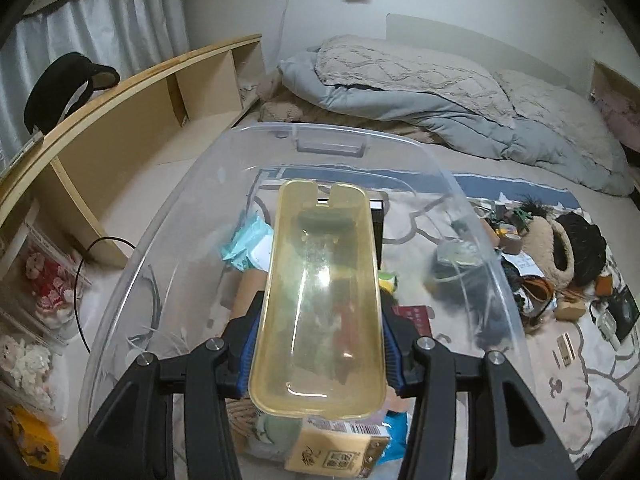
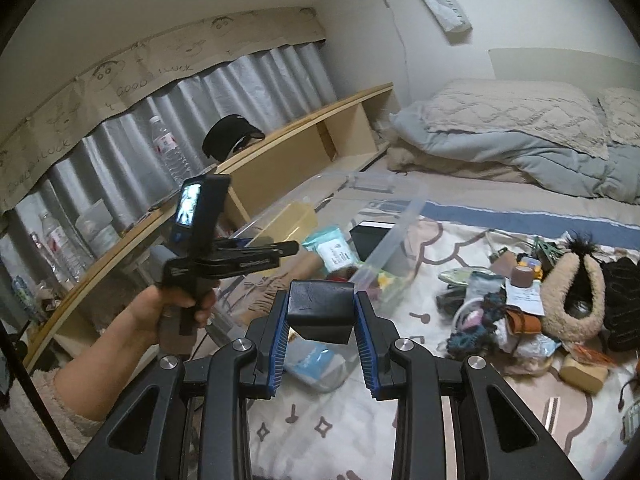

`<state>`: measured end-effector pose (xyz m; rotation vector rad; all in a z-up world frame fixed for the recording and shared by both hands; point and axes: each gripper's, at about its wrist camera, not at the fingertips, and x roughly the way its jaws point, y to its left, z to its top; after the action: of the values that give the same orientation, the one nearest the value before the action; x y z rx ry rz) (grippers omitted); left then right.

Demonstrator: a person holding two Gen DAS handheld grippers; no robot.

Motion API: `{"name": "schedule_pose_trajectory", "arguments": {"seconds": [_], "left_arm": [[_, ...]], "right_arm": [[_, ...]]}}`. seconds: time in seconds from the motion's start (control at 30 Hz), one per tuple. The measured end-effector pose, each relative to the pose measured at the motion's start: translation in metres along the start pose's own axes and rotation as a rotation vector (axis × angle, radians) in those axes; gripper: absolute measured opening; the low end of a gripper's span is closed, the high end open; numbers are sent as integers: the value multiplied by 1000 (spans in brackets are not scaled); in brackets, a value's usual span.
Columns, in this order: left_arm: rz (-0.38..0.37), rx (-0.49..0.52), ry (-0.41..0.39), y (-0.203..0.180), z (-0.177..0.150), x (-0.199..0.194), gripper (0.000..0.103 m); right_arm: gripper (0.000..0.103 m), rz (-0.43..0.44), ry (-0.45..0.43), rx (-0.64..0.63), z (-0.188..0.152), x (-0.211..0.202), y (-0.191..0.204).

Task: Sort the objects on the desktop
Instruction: 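Open the left gripper to drop the yellow tray into the clear bin, then lower the right gripper into the clear bin and open it to drop the black piece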

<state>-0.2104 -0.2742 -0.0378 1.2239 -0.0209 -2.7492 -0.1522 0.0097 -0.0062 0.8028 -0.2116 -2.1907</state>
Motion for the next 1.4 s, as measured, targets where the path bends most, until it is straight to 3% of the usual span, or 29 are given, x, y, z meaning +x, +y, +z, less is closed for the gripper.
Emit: {"name": "schedule_pose_trajectory", "arguments": {"seconds": [0.03,0.07,0.13,0.27,0.67,1.03,1.4], "left_arm": [[1,-14,9,3,2,2,53],[-2,-26,19,4,2,3,66],[-15,-51,3,9,1,-1,82],[31,-14,-76,13,-7,-14,83],[-22,-14,-147,27,-42,-53,83],[-90,-45,-166,33,-56,-80,83],[-116,-34,-126,30,-56,-66,83]], "right_arm": [[32,-1,3,-3,2,3,2],[32,-2,6,-6,3,6,3],[32,-2,13,-9,5,12,6],[32,2,29,-11,6,24,10],[32,-72,97,-51,33,82,16],[32,-180,203,-71,76,166,3],[32,-317,346,-57,98,229,-25]]}}
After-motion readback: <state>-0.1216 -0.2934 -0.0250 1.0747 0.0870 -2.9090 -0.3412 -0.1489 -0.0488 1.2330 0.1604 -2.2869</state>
